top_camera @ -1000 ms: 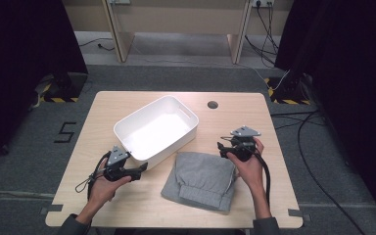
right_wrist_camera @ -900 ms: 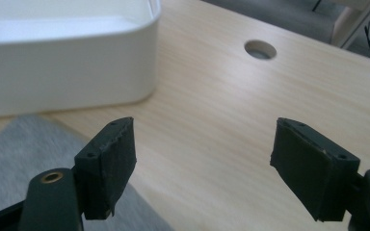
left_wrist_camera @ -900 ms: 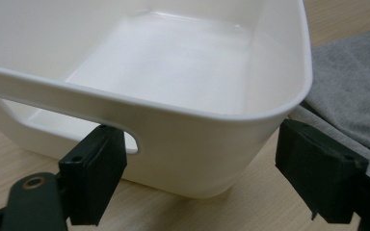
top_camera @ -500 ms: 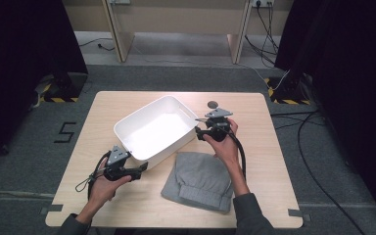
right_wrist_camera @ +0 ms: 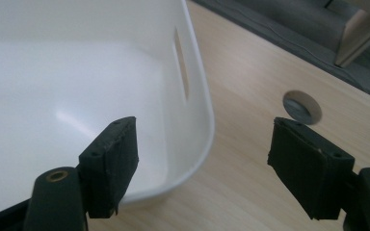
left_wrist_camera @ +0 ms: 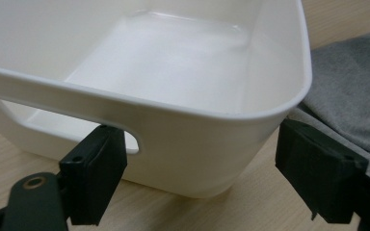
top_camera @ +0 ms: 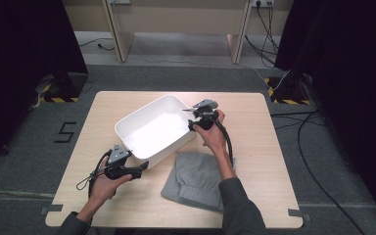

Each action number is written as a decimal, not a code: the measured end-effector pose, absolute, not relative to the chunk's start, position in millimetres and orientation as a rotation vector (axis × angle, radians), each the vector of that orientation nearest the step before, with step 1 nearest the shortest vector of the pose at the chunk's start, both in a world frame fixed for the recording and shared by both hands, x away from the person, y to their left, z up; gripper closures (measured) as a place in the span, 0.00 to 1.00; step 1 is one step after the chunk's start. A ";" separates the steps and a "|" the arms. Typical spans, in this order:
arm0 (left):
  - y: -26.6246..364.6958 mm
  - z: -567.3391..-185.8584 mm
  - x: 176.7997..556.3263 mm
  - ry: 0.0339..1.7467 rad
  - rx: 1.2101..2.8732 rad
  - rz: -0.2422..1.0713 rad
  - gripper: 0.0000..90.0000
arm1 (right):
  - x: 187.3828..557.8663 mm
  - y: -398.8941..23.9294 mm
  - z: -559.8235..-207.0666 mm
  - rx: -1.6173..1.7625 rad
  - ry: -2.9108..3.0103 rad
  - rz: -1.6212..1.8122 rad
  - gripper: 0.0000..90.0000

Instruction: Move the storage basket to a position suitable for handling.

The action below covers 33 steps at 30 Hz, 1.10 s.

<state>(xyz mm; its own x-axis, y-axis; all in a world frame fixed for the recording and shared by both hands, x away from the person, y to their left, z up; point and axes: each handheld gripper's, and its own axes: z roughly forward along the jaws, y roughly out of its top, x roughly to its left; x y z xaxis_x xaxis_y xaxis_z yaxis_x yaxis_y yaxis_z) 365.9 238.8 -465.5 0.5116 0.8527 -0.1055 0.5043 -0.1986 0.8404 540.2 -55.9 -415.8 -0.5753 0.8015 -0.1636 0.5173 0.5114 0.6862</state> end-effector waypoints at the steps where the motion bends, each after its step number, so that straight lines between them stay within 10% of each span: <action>1: 239.3 -466.0 367.5 1.126 1.854 0.491 0.20 | 539.8 -56.5 -418.6 1.080 2.281 0.821 0.30; 33: 201.1 -454.1 414.9 1.108 1.799 0.502 0.26 | 484.1 -140.8 -425.1 1.197 2.229 0.912 0.43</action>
